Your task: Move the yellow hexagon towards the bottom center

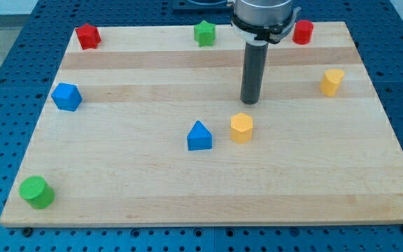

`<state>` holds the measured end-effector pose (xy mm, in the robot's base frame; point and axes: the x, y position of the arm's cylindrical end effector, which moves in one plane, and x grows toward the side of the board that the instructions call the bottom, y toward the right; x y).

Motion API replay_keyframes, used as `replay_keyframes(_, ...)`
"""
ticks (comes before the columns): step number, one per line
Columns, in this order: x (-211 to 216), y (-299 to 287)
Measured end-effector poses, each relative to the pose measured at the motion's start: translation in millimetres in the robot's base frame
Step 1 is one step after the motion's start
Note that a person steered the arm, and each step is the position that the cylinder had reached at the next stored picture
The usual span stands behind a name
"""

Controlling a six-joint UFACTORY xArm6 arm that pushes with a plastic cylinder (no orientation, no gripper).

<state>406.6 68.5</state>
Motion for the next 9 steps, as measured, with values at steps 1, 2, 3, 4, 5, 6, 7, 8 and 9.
replay_keyframes(1, 4, 0)
replay_keyframes(2, 14, 0)
replay_keyframes(3, 15, 0)
replay_keyframes(4, 39, 0)
replay_keyframes(5, 56, 0)
replay_keyframes(6, 77, 0)
replay_keyframes(7, 97, -8)
replay_keyframes(8, 108, -21)
replay_keyframes(9, 117, -26)
